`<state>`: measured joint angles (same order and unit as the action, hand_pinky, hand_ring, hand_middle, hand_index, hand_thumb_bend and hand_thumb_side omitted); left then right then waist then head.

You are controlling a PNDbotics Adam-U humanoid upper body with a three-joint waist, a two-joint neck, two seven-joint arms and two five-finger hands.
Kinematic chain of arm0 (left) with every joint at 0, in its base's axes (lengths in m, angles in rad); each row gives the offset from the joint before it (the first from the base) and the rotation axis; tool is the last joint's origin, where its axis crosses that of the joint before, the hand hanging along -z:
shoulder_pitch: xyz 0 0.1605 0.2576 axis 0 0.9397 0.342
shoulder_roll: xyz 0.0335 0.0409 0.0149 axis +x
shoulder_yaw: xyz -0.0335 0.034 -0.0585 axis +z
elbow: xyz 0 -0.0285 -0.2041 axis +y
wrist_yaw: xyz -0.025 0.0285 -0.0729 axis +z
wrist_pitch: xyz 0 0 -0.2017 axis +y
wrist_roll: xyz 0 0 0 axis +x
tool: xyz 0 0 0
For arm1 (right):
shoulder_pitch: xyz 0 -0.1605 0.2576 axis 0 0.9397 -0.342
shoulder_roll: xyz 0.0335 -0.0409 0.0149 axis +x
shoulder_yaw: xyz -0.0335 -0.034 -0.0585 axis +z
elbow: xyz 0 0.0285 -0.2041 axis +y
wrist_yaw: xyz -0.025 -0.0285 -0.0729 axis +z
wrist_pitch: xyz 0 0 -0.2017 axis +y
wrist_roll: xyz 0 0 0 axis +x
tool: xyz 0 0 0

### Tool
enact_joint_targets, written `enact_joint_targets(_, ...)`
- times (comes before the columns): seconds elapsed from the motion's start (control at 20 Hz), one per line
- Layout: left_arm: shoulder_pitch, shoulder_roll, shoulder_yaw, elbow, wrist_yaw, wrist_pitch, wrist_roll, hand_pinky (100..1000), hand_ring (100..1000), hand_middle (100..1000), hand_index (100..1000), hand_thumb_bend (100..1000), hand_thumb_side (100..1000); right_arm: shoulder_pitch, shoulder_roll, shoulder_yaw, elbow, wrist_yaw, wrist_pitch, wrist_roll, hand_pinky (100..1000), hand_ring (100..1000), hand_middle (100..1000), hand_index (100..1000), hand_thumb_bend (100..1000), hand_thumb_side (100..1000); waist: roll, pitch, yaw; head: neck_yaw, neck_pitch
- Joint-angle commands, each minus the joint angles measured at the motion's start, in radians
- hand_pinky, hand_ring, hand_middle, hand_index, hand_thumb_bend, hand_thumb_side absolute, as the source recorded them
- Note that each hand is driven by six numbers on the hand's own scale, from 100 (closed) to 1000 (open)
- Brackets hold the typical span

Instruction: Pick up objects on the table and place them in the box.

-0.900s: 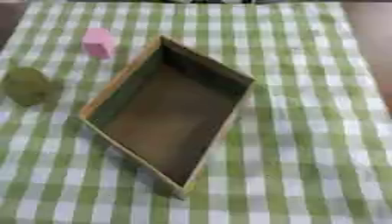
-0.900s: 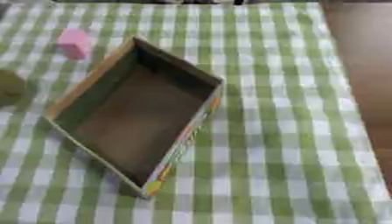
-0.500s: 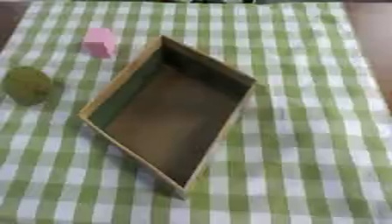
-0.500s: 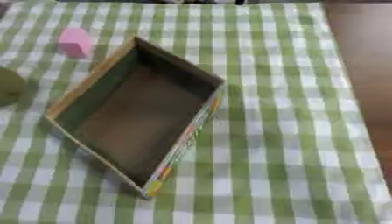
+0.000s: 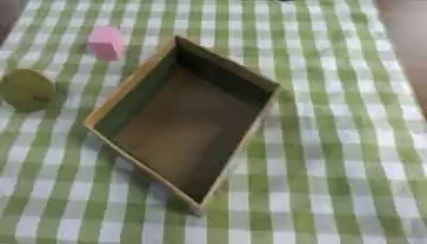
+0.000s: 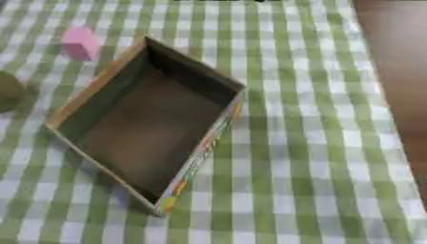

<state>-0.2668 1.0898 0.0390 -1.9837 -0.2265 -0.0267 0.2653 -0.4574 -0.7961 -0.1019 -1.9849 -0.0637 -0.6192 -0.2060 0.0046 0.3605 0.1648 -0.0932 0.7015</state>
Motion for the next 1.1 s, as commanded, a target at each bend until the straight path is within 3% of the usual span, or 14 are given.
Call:
enact_joint_targets(0.05,-0.038,0.063,-0.016,0.017,-0.041,0.030,-0.178,896,868,862,919,178,510,-0.013,-0.036,-0.002,-0.015,0.002,0.001,0.006,877,496,554,829,100,403,0.005,-0.015,-0.001,0.012,-0.013)
enact_joint_targets(0.2,-0.068,0.067,-0.029,0.054,-0.085,0.002,-0.355,925,866,853,920,346,560,-0.013,-0.037,-0.001,-0.015,0.001,0.002,0.010,878,497,553,830,100,408,0.007,-0.013,-0.001,0.025,-0.020)
enact_joint_targets(0.4,-0.080,0.067,-0.040,0.089,-0.149,-0.045,-0.510,948,880,857,924,523,641,-0.013,-0.035,0.001,-0.015,0.001,0.003,0.013,879,495,551,830,100,415,0.007,-0.010,-0.001,0.032,-0.030)
enact_joint_targets(0.7,-0.082,0.064,-0.062,0.128,-0.196,-0.078,-0.630,953,887,860,922,559,617,-0.013,-0.034,0.002,-0.015,0.000,0.003,0.016,879,492,550,830,100,416,0.004,-0.009,-0.003,0.020,-0.037)
enact_joint_targets(1.1,-0.108,0.057,-0.080,0.150,-0.165,-0.100,-0.633,936,881,914,957,544,607,-0.013,-0.034,0.005,-0.015,0.000,0.002,0.019,879,489,548,830,100,418,0.003,-0.009,-0.004,0.020,-0.034)
